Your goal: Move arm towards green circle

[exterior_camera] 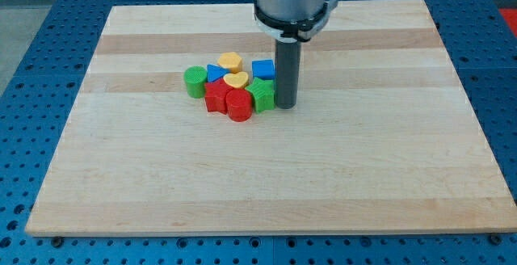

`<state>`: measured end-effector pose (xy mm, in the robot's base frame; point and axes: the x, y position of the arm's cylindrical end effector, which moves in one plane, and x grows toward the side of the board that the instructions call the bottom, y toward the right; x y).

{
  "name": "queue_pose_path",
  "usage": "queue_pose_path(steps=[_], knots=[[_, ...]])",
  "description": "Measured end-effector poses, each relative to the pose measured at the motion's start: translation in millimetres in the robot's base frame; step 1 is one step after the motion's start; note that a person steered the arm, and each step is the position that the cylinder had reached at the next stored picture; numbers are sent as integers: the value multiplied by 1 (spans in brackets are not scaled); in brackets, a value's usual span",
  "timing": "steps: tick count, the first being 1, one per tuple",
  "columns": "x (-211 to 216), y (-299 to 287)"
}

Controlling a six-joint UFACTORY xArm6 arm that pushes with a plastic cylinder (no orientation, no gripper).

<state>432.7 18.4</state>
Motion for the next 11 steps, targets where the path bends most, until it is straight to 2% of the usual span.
queue_pose_path(steps=[2,3,4,5,6,7,8,9,11], knots=[[10,9],[62,19],[96,-43],[106,-127],[83,-188],[24,-190],[-1,-190],[-10,-190],[-14,-153]])
